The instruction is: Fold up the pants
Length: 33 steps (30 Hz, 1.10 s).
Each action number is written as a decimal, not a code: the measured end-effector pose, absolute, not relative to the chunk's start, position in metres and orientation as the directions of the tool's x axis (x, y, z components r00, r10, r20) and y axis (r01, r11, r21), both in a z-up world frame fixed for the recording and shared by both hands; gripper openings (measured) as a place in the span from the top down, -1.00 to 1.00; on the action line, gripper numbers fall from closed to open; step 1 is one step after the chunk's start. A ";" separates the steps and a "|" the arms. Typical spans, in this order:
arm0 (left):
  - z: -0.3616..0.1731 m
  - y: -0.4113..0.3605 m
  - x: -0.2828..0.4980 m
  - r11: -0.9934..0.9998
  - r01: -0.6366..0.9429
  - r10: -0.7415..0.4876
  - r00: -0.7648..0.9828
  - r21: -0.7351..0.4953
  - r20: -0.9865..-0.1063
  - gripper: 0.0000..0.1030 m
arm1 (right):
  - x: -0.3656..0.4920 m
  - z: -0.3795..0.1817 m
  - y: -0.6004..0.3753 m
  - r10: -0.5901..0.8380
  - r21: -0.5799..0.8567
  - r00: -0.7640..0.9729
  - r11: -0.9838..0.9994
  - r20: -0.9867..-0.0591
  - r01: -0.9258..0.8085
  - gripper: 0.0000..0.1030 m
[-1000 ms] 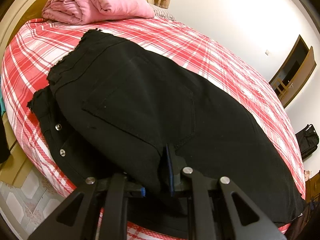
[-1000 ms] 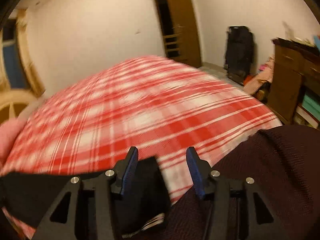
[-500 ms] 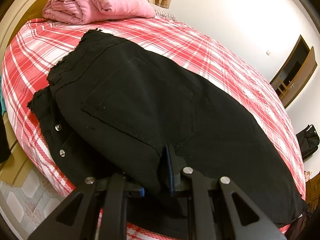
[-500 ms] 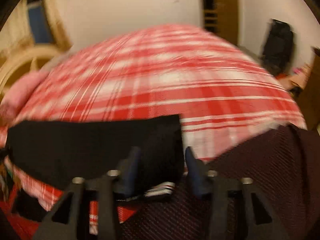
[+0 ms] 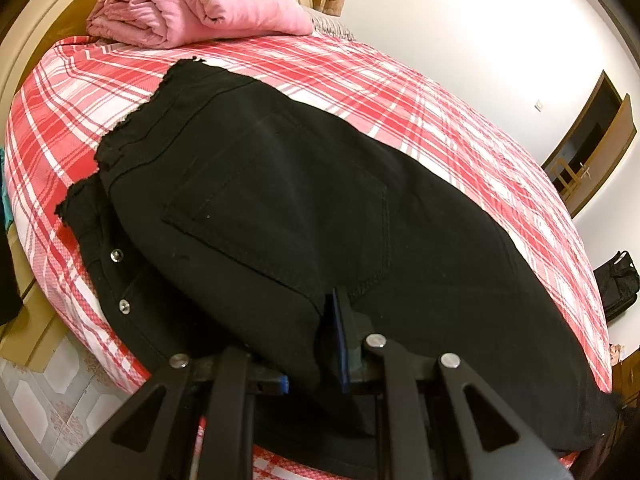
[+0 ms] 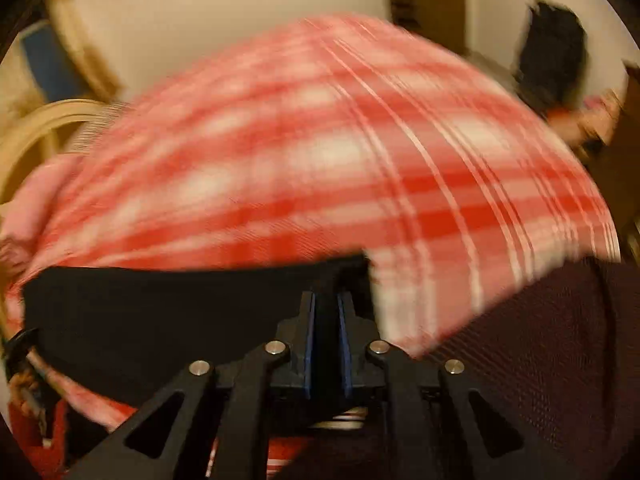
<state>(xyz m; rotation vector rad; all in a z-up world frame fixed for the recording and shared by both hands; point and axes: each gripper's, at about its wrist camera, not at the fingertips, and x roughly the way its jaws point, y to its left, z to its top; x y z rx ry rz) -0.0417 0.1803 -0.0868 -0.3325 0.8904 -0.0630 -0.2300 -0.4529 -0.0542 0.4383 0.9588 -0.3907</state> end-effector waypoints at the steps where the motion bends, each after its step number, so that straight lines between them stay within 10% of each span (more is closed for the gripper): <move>1: -0.087 0.181 -0.042 0.947 -0.082 -0.191 0.630 -0.310 -0.752 0.62 | -0.232 -0.060 -0.458 -0.160 0.149 0.491 0.834 -0.856 0.531 0.69; 7: -0.086 0.180 -0.040 0.952 -0.079 -0.183 0.629 -0.296 -0.756 0.61 | -0.262 -0.038 -0.465 -0.520 -0.128 0.377 0.699 -0.766 0.703 0.68; 15: -0.085 0.179 -0.041 0.959 -0.072 -0.166 0.637 -0.273 -0.753 0.57 | -0.227 -0.030 -0.355 -0.013 0.224 0.669 0.937 -0.743 0.266 0.68; 20: -0.083 0.192 -0.049 0.961 -0.042 -0.184 0.642 -0.274 -0.744 0.47 | -0.200 -0.086 -0.345 -0.125 0.036 0.449 0.943 -0.885 0.332 0.68; 26: -0.067 0.221 -0.072 0.969 0.014 -0.193 0.664 -0.246 -0.722 0.32 | -0.188 -0.059 -0.334 -0.304 -0.044 0.525 0.892 -0.795 0.451 0.68; 30: -0.043 0.264 -0.082 0.970 -0.030 -0.141 0.736 -0.240 -0.663 0.14 | -0.143 -0.036 -0.252 -0.066 0.105 0.706 0.975 -0.705 0.195 0.65; 33: -0.032 0.293 -0.081 0.955 -0.090 -0.115 0.766 -0.283 -0.633 0.00 | -0.099 -0.035 -0.170 0.174 0.187 0.733 0.980 -0.657 -0.065 0.15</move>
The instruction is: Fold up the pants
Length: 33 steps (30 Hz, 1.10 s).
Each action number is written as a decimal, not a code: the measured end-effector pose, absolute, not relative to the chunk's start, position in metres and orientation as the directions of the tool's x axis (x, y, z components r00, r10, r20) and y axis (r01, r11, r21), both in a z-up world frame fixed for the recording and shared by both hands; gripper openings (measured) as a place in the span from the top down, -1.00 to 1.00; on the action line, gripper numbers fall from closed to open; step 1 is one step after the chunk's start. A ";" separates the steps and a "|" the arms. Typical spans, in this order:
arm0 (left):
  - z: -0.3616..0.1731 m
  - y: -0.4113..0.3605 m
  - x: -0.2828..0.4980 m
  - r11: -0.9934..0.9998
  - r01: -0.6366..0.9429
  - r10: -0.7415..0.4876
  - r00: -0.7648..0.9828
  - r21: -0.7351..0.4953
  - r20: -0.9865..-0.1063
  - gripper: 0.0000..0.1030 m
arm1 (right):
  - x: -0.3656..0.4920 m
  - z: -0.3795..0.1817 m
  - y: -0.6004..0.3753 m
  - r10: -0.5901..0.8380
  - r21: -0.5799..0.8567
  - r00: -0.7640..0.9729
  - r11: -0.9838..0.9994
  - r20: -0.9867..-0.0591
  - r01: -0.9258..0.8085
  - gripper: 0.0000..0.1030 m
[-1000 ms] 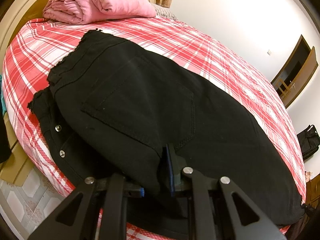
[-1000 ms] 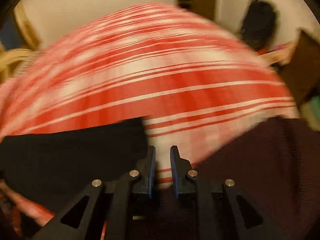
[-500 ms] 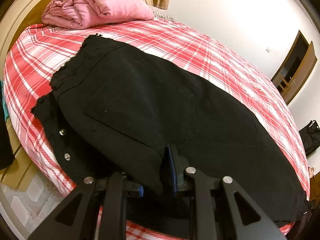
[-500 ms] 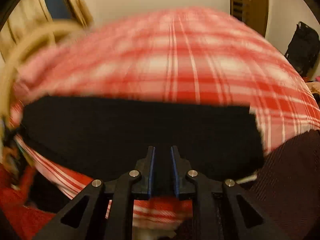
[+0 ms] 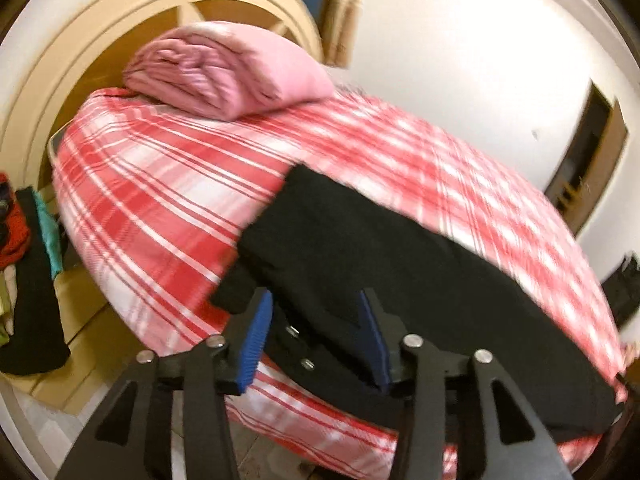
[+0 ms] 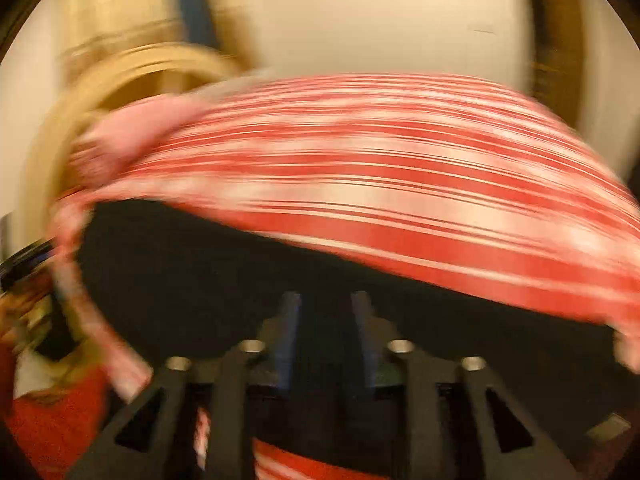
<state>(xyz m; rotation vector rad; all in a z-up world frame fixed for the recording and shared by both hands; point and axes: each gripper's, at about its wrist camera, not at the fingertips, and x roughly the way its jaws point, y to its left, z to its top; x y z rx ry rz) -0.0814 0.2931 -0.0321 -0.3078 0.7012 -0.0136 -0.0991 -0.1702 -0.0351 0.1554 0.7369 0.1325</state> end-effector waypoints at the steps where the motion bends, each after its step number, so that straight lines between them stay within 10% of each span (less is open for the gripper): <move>1: -0.032 0.301 -0.080 0.945 -0.096 -0.130 0.766 -0.312 -0.630 -0.09 | -0.085 -0.036 -0.141 0.253 0.213 0.728 0.966 -0.637 -0.149 -0.07; 7: -0.051 0.303 -0.046 0.932 -0.082 -0.197 0.705 -0.354 -0.681 -0.15 | -0.028 -0.057 0.023 0.502 0.144 0.605 0.829 -0.619 -0.540 -0.16; 16: -0.080 0.313 -0.015 0.859 -0.163 -0.268 0.664 -0.485 -0.698 -0.16 | -0.037 -0.109 0.115 0.389 -0.174 0.624 0.740 -0.678 -0.650 -0.15; 22: -0.079 0.318 -0.016 0.824 -0.178 -0.283 0.692 -0.538 -0.663 0.05 | -0.034 -0.113 0.110 0.394 -0.106 0.602 0.772 -0.695 -0.627 0.70; 26: -0.081 0.323 -0.011 0.801 -0.197 -0.295 0.692 -0.565 -0.659 0.50 | -0.027 -0.112 0.111 0.398 -0.076 0.589 0.782 -0.703 -0.619 0.87; 33: -0.076 0.323 -0.010 0.807 -0.204 -0.284 0.689 -0.555 -0.666 0.45 | -0.029 -0.092 0.096 0.490 0.054 0.543 0.774 -0.682 -0.630 0.84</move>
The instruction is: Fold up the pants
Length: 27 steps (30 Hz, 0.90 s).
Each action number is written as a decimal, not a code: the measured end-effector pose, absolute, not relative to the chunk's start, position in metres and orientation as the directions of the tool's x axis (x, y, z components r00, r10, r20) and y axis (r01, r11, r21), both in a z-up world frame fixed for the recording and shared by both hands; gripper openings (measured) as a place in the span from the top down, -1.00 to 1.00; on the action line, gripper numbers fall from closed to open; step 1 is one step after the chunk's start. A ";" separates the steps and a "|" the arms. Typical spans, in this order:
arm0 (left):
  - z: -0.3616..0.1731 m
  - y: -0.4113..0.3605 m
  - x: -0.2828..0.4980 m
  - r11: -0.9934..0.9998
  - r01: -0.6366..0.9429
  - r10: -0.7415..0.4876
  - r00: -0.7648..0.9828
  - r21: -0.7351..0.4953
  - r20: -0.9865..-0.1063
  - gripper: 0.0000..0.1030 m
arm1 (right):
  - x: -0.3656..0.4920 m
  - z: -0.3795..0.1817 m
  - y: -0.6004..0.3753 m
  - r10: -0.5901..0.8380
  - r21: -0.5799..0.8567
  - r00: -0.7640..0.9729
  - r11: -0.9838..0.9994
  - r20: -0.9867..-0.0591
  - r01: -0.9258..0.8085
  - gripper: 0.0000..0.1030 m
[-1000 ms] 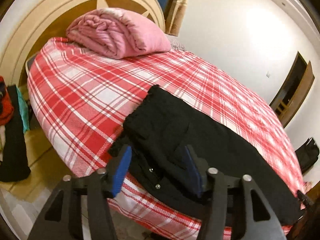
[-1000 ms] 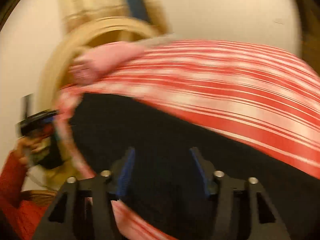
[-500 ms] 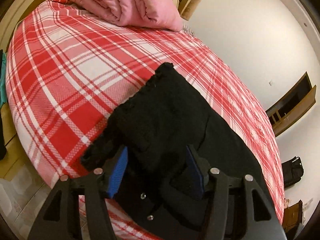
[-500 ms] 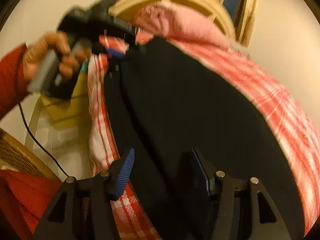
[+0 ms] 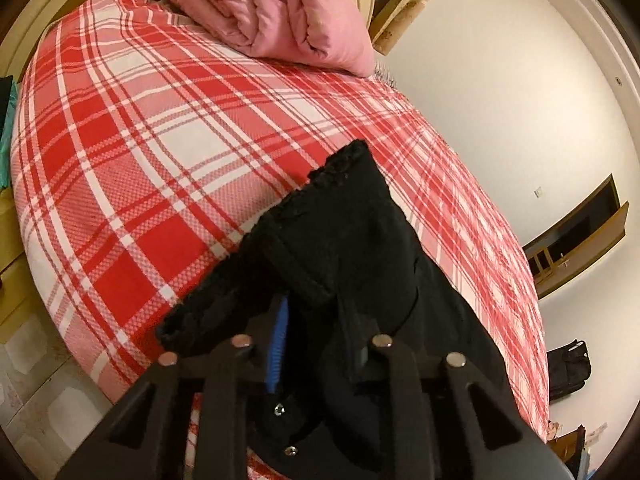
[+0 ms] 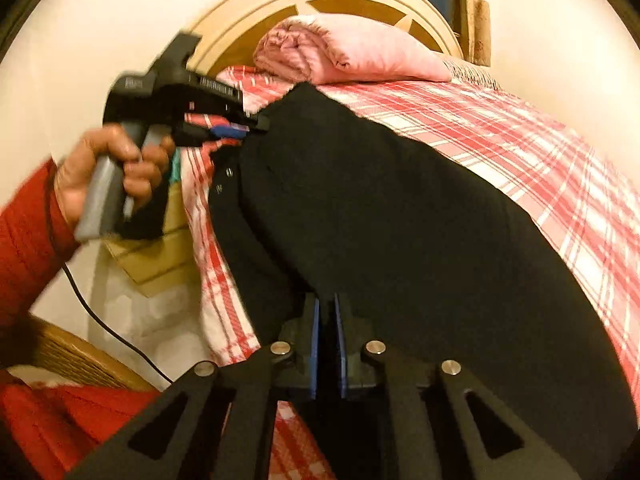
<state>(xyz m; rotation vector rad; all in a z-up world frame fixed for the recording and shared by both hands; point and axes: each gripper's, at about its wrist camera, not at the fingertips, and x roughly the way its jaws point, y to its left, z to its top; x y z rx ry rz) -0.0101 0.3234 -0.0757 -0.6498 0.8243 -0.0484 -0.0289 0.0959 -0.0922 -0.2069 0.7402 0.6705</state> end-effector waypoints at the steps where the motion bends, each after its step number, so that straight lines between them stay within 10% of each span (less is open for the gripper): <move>1: -0.076 0.323 -0.010 0.802 -0.207 -0.288 0.688 -0.560 -0.666 0.29 | -0.028 -0.090 0.095 0.496 0.067 0.544 0.777 -0.677 -0.626 0.83; 5: -0.080 0.324 -0.005 0.771 -0.218 -0.312 0.691 -0.599 -0.652 -0.01 | -0.026 -0.092 0.104 0.505 0.073 0.532 0.768 -0.679 -0.636 0.67; 12: -0.078 0.324 -0.002 0.769 -0.234 -0.301 0.689 -0.595 -0.660 -0.02 | -0.037 -0.104 0.117 0.455 -0.027 0.539 0.746 -0.709 -0.665 0.65; 17: -0.079 0.321 0.001 0.784 -0.242 -0.275 0.689 -0.571 -0.670 -0.02 | -0.040 -0.113 0.121 0.375 -0.151 0.598 0.747 -0.708 -0.648 0.25; 20: -0.078 0.316 0.003 0.809 -0.241 -0.243 0.694 -0.537 -0.678 0.39 | -0.030 -0.106 0.108 0.395 -0.057 0.584 0.793 -0.709 -0.606 0.90; 27: -0.051 0.320 -0.009 0.795 -0.192 -0.263 0.746 -0.575 -0.612 0.67 | -0.034 -0.069 0.092 0.523 0.092 0.560 0.778 -0.642 -0.621 0.93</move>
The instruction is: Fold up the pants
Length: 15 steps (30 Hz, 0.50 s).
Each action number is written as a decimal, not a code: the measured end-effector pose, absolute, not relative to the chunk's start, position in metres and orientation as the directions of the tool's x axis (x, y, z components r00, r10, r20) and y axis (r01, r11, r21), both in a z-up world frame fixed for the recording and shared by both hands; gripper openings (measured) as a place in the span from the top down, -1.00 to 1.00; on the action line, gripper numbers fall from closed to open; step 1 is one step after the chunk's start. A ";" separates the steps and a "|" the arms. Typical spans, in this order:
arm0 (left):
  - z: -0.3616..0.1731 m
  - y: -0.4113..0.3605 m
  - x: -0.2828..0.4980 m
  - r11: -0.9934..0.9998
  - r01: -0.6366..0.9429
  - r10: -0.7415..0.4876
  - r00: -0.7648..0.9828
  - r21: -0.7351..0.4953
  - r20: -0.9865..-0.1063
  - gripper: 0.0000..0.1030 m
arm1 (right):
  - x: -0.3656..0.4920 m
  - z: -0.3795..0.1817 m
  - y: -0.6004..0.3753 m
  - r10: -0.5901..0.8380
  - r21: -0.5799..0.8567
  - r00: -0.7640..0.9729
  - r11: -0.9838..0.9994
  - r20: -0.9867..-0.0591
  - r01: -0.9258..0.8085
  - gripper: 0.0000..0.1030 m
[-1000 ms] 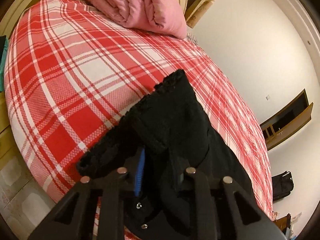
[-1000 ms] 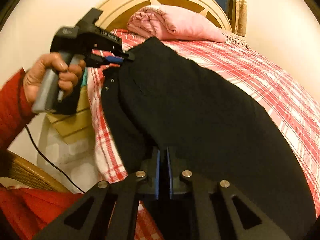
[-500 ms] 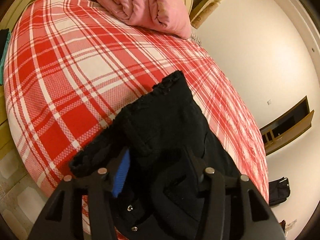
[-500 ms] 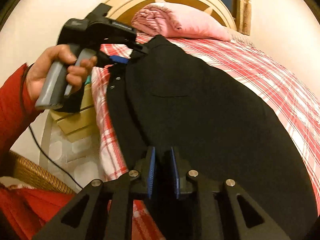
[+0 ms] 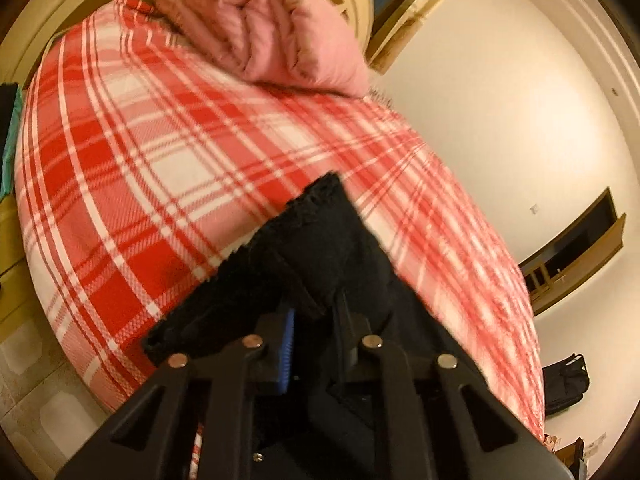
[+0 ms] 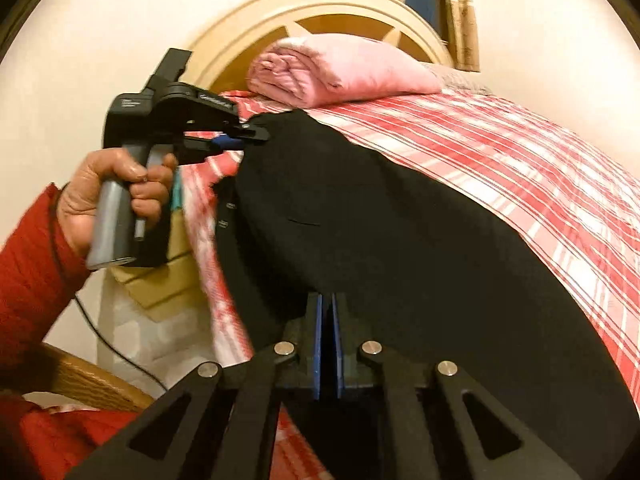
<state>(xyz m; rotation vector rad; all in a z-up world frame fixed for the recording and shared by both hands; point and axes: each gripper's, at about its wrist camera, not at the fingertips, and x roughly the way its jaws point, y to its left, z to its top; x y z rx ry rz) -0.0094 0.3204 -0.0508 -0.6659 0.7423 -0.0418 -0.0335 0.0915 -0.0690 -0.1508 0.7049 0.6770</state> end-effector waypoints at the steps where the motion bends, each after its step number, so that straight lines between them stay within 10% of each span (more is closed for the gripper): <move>1: -0.047 0.320 -0.010 0.798 -0.187 -0.264 0.746 -0.573 -0.611 0.67 | -0.036 -0.066 0.093 0.545 0.112 0.539 0.763 -0.642 -0.637 0.95; 15: -0.060 0.326 -0.029 0.799 -0.249 -0.233 0.712 -0.548 -0.662 0.67 | -0.059 -0.080 0.120 0.492 -0.032 0.573 0.740 -0.656 -0.672 0.87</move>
